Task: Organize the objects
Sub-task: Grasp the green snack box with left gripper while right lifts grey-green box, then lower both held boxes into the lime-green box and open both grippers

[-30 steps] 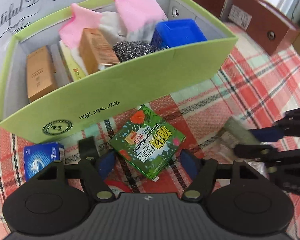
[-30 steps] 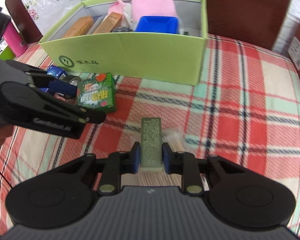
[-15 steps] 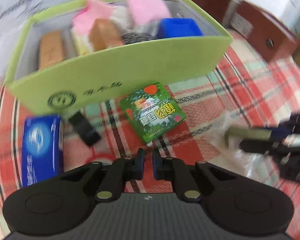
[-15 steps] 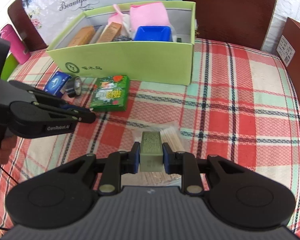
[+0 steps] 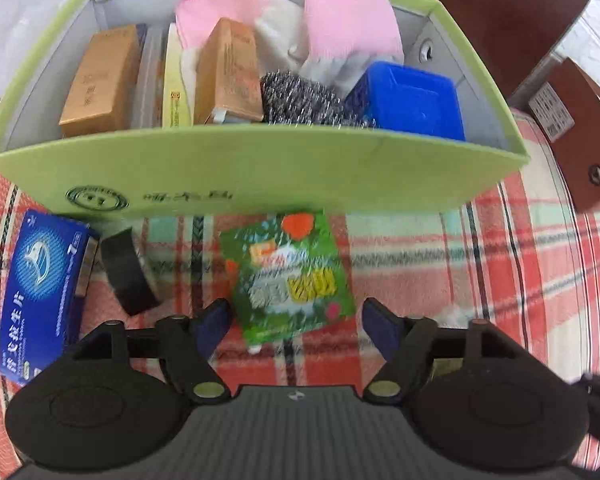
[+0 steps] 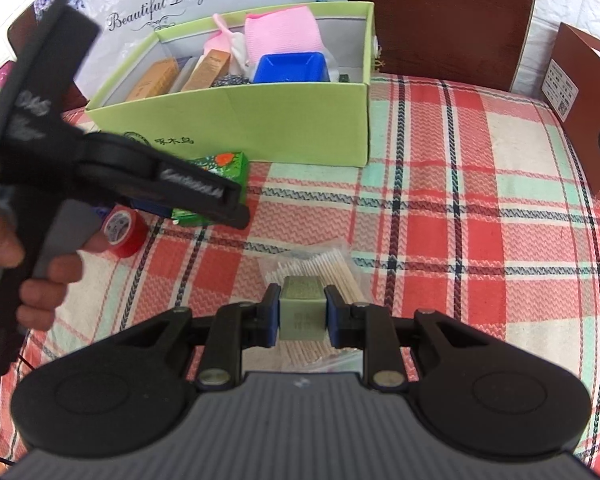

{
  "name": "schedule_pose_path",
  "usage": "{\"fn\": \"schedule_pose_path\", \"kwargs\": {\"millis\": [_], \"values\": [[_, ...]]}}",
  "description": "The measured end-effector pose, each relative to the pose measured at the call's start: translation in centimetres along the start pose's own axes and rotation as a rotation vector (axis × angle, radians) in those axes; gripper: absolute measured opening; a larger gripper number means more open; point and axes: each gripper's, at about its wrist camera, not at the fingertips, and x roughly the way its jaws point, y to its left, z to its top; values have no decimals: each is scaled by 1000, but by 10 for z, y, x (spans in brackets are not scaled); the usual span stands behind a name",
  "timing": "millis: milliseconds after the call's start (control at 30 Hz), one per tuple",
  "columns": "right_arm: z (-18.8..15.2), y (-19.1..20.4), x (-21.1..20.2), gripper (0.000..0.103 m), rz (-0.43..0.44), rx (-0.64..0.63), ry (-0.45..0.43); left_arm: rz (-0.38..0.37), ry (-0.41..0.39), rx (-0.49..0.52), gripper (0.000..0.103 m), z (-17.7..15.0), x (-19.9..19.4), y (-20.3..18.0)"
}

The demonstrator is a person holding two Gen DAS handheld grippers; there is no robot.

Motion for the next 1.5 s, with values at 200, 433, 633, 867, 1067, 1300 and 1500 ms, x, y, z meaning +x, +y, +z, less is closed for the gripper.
{"fn": "schedule_pose_path", "kwargs": {"millis": [200, 433, 633, 867, 1067, 1300, 1500], "values": [[1, 0, 5, 23, 2, -4, 8, -26, -11, -87, 75, 8, 4, 4], [4, 2, -2, 23, 15, -5, -8, -38, -75, 8, 64, -10, -25, 11], [14, 13, -22, 23, 54, -33, -69, -59, -144, 7, 64, -31, -70, 21], [42, 27, -56, 23, 84, -85, -200, -97, -285, -45, 64, -25, -127, 28], [83, 26, -64, 23, 72, -116, -298, -119, -368, -56, 64, 11, -147, 25], [128, 17, -50, 23, 4, -168, -394, -125, -392, -20, 64, 52, -138, 14], [151, 2, -13, 28, -71, -199, -423, -143, -394, -13, 67, 77, -108, 9]]}}
